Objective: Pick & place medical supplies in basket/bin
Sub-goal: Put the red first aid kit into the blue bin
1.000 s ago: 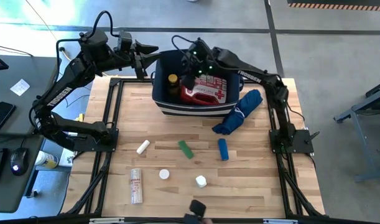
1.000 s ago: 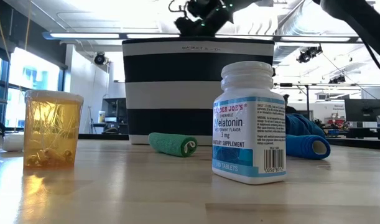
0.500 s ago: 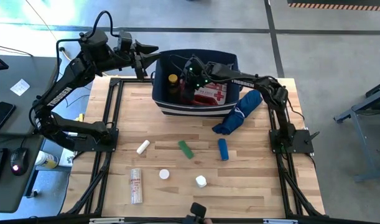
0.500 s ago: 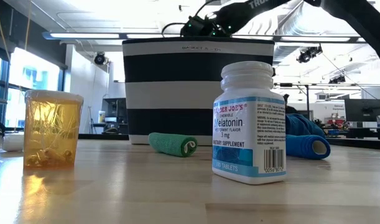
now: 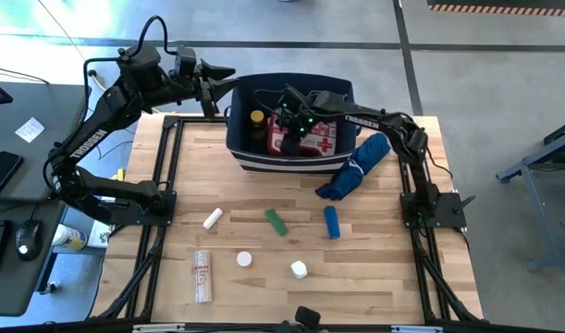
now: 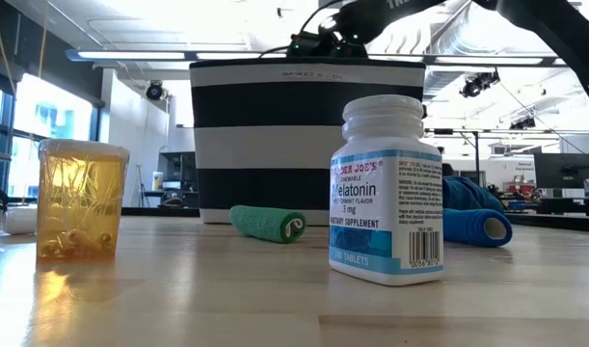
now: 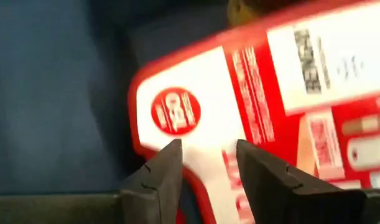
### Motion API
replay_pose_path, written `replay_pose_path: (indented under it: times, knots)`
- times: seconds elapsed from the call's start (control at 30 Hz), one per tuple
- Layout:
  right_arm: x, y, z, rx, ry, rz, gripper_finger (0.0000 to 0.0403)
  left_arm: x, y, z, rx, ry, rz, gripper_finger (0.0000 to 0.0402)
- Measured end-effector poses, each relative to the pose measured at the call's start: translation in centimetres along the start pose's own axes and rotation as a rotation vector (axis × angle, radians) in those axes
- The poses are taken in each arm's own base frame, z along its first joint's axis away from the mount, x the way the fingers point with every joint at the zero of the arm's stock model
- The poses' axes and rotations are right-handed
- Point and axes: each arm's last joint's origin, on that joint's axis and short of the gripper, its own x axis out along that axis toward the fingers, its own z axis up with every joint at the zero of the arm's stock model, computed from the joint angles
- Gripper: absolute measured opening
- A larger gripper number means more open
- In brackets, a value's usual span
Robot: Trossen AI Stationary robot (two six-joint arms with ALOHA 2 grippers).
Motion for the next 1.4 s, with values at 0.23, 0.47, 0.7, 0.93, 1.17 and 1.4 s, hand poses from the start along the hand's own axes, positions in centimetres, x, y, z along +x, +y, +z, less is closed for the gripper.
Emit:
replay_pose_path:
  times: [0.23,0.47,0.7,0.93,1.17,1.4]
  knots:
    - [-1.0,-0.2,-0.1,0.010,-0.011,0.103,0.0145,0.0,0.0,0.0,-0.008,0.000,0.000,0.0209]
    - [-5.9,-1.6,1.8,-0.036,-0.268,-0.270,0.0145,0.0,0.0,0.0,-0.010,0.002,0.000,0.0209]
    - [-4.6,-6.2,1.6,0.464,-0.348,-0.336,0.0145,0.0,0.0,0.0,-0.010,-0.001,0.005,0.0209]
    - [-2.4,-7.4,1.3,0.840,-0.366,-0.291,0.0145,0.0,0.0,0.0,-0.010,-0.002,0.015,0.0209]
    - [-1.7,-7.6,1.0,0.936,-0.360,-0.314,0.0145,0.0,0.0,0.0,-0.007,-0.003,0.015,0.0209]
    - [-0.5,-7.9,0.1,0.952,-0.232,-0.270,0.0145,0.0,0.1,0.0,0.002,-0.004,0.017,0.0209]
